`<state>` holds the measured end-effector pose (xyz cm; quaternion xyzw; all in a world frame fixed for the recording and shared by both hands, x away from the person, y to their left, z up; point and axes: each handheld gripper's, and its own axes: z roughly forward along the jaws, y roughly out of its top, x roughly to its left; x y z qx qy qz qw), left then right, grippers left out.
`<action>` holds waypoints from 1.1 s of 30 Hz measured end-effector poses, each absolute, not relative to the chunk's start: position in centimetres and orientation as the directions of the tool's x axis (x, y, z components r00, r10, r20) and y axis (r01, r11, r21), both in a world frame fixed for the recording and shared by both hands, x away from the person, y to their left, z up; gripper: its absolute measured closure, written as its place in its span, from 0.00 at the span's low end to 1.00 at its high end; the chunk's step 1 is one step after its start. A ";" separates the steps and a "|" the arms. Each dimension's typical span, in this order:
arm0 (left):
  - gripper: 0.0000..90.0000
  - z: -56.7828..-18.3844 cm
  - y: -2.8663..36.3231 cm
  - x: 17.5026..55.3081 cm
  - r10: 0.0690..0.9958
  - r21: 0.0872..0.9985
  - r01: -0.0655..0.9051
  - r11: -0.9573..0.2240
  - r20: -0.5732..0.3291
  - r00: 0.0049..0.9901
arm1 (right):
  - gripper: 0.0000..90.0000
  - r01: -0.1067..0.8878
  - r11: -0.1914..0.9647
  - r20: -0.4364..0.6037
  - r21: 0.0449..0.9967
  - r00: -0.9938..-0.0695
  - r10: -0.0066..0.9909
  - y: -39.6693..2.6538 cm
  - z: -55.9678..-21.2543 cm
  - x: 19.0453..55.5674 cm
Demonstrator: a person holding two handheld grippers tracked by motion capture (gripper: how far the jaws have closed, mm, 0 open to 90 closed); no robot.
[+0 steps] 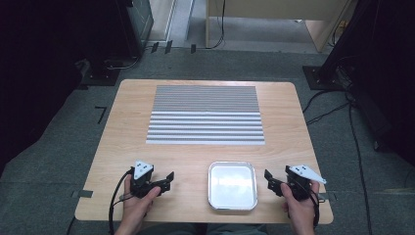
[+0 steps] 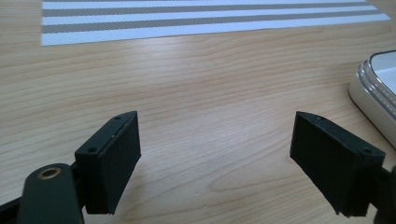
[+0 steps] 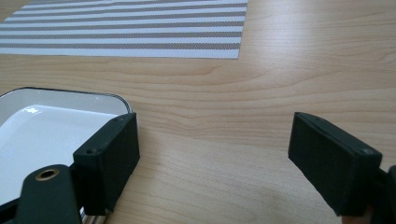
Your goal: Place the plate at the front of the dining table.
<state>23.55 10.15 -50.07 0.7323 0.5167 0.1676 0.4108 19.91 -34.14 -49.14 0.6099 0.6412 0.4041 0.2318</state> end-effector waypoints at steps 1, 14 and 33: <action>0.18 -50.1 9.9 23.5 0.893 0.774 0.619 -0.133 -0.177 0.414 | 0.18 0.595 -0.067 0.194 0.801 -0.153 0.969 -34.1 -49.2 19.9; 0.18 -50.2 7.2 23.0 0.880 0.783 0.589 -0.202 -0.119 0.460 | 0.17 0.600 -0.049 0.192 0.798 -0.177 0.965 -33.3 -49.4 20.0; 0.19 -50.6 2.5 22.3 0.829 0.755 0.610 -0.241 -0.167 0.533 | 0.26 0.616 -0.076 0.209 0.784 -0.147 0.967 -32.1 -49.5 20.3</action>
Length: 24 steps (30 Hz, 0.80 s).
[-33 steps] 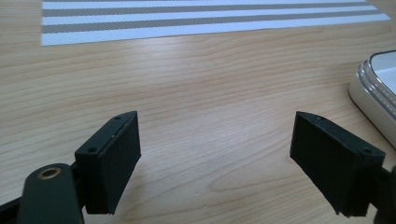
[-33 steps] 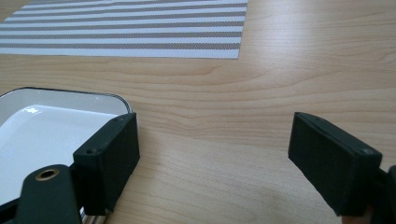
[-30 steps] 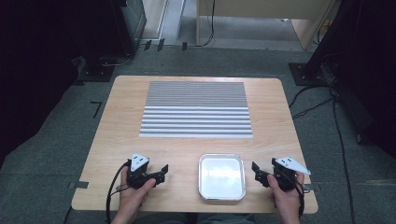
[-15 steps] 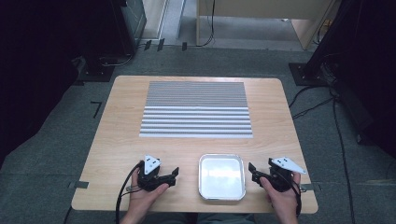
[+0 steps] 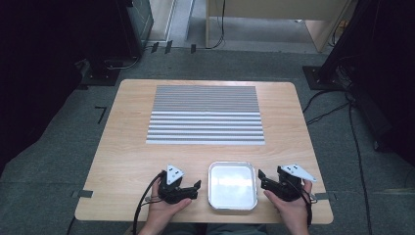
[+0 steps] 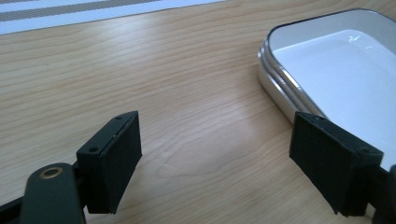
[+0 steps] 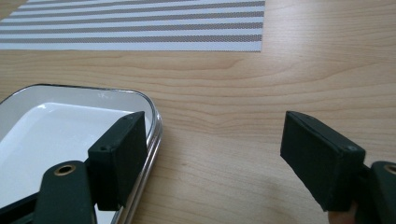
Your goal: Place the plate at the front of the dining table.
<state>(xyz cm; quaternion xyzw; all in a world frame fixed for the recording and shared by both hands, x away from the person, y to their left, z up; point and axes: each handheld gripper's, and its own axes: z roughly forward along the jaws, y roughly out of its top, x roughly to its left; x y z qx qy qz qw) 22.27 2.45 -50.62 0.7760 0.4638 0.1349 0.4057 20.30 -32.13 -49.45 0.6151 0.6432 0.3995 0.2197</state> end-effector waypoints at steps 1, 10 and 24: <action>0.19 -50.7 2.1 22.3 0.827 0.754 0.609 -0.248 -0.162 0.538 | 0.26 0.616 -0.075 0.210 0.784 -0.150 0.966 -32.1 -49.4 20.3; 0.28 -50.4 -0.2 22.4 0.831 0.756 0.602 -0.259 -0.143 0.538 | 0.35 0.605 -0.089 0.254 0.791 -0.193 0.948 -31.8 -49.4 20.1; 0.44 -49.9 0.3 22.2 0.813 0.761 0.627 -0.170 -0.251 0.525 | 0.60 0.583 -0.116 0.323 0.804 -0.266 0.908 -31.8 -49.7 19.9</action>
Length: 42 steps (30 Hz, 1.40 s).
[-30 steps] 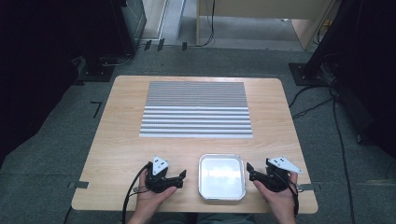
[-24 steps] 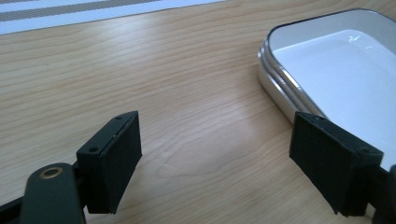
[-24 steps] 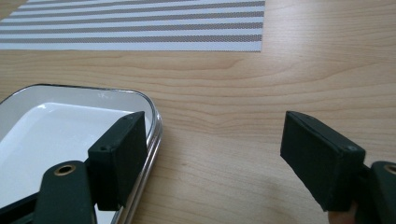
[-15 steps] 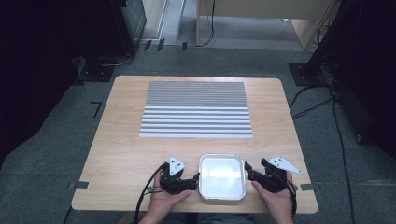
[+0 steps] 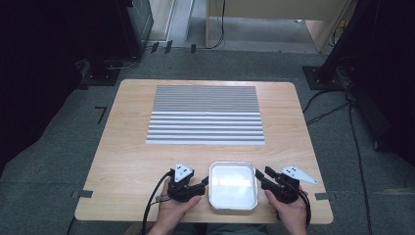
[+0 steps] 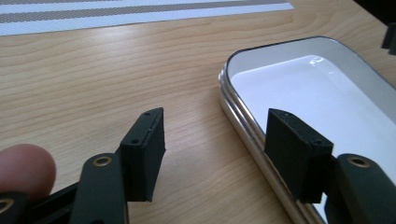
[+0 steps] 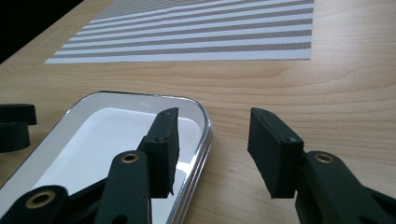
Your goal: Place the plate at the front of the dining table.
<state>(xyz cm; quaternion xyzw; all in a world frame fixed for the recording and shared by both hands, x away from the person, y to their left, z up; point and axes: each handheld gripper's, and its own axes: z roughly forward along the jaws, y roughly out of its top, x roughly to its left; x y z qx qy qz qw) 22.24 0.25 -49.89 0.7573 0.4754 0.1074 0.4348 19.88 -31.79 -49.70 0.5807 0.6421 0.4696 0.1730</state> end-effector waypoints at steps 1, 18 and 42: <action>0.45 -49.9 0.2 22.2 0.807 0.759 0.629 -0.169 -0.259 0.530 | 0.61 0.585 -0.122 0.333 0.802 -0.268 0.904 -31.8 -49.7 19.9; 0.75 -49.7 0.8 22.9 0.692 0.689 0.713 -0.130 -0.452 0.563 | 0.85 0.762 -0.293 0.676 0.578 -0.246 0.694 -33.3 -50.5 20.6; 0.84 -50.3 0.1 22.8 0.669 0.658 0.733 -0.169 -0.470 0.576 | 0.95 0.828 -0.357 0.765 0.432 -0.127 0.631 -34.4 -51.7 21.2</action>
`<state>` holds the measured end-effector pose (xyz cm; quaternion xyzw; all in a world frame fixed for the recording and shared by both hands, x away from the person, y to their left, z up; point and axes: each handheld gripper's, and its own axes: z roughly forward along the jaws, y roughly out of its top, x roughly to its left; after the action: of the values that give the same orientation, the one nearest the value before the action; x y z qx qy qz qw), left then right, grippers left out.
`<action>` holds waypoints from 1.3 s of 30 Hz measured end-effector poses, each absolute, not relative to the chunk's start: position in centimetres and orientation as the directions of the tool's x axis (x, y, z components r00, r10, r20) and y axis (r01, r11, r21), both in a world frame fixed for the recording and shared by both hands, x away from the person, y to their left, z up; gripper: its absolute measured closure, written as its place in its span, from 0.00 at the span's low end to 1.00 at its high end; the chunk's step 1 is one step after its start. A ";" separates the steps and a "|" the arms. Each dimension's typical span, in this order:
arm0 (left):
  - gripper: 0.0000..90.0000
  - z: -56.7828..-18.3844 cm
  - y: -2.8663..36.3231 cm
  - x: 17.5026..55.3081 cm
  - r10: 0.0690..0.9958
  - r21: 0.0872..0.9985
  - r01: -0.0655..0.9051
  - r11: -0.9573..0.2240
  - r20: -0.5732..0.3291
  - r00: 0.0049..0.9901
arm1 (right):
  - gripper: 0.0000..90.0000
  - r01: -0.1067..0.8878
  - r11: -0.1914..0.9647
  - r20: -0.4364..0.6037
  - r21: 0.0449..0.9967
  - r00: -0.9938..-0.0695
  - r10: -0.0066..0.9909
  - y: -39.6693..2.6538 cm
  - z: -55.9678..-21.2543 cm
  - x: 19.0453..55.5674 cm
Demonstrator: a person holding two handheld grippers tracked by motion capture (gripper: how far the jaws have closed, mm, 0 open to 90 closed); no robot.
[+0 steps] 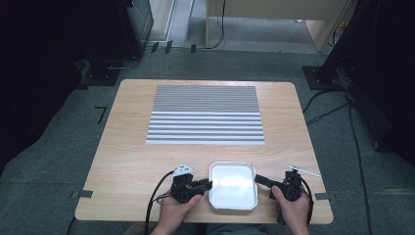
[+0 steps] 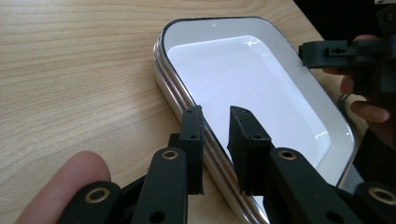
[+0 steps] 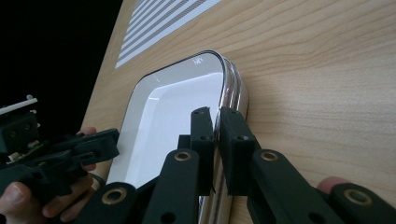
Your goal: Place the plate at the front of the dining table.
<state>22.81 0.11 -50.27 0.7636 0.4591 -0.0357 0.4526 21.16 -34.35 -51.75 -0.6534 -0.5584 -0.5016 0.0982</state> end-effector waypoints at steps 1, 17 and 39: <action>0.85 -50.3 0.1 22.8 0.671 0.660 0.731 -0.170 -0.466 0.576 | 0.96 0.830 -0.361 0.772 0.425 -0.125 0.623 -34.5 -51.9 21.2; 0.88 -50.2 0.0 22.7 0.672 0.667 0.725 -0.172 -0.459 0.581 | 0.98 0.822 -0.414 0.826 0.391 -0.115 0.552 -35.1 -52.0 21.2; 0.87 -50.3 -0.5 22.6 0.663 0.676 0.715 -0.179 -0.454 0.596 | 0.97 0.813 -0.433 0.841 0.389 -0.122 0.527 -35.7 -51.6 20.9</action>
<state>22.60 -0.47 -50.28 0.7674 0.4487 -0.0285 0.4571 20.91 -35.74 -51.63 -0.6494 -0.5160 -0.5428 0.1317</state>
